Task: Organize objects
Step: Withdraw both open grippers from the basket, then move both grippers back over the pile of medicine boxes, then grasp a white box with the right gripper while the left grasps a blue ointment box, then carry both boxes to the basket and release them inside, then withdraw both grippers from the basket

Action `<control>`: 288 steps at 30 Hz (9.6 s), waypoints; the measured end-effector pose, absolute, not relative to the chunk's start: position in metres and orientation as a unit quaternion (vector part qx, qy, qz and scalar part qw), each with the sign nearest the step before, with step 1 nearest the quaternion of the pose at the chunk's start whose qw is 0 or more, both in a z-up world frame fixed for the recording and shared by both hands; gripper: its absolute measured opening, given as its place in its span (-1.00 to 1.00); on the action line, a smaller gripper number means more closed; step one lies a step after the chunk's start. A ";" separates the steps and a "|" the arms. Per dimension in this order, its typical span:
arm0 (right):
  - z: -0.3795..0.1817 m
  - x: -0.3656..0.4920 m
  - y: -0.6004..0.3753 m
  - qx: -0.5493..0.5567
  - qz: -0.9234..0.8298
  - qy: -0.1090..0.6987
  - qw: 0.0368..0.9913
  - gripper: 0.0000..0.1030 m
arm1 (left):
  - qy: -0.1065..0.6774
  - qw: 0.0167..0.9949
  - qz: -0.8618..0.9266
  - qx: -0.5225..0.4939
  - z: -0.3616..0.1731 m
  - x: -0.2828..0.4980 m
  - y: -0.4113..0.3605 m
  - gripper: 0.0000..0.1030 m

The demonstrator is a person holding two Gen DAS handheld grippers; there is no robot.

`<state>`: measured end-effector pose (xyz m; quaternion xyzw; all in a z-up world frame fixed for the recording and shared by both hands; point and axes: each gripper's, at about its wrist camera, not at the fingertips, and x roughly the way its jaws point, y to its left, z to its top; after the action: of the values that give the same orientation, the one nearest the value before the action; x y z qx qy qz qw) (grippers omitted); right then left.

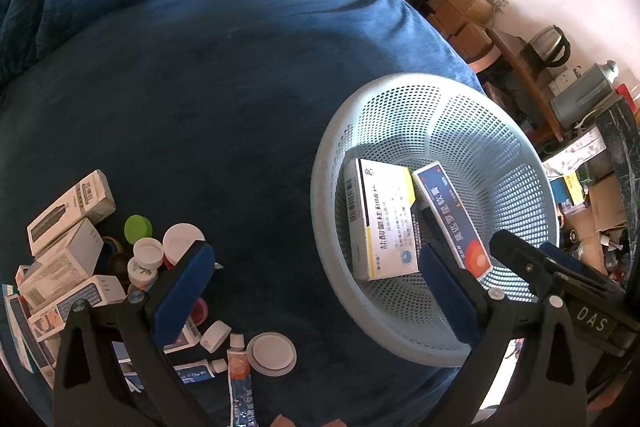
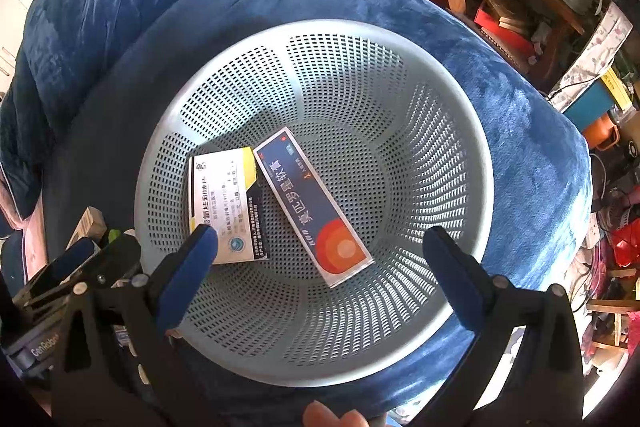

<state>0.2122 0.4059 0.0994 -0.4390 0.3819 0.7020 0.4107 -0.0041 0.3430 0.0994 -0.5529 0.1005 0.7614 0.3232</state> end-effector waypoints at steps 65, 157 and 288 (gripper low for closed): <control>0.073 -0.058 0.235 -0.559 0.780 0.247 0.132 1.00 | -0.003 0.163 0.805 -0.571 0.075 -0.082 0.007 0.99; 0.037 -0.137 0.172 -0.604 0.765 0.154 -0.160 0.28 | -0.160 0.154 0.725 -0.652 -0.013 -0.076 -0.048 0.02; 0.093 0.193 0.413 -0.535 0.697 0.206 0.431 1.00 | 0.070 0.354 0.756 -0.546 0.100 0.055 0.318 0.99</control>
<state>0.1929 0.4125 0.0933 -0.5346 0.2061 0.6972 0.4309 0.0549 0.3183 0.1001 -0.5463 0.0700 0.7560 0.3537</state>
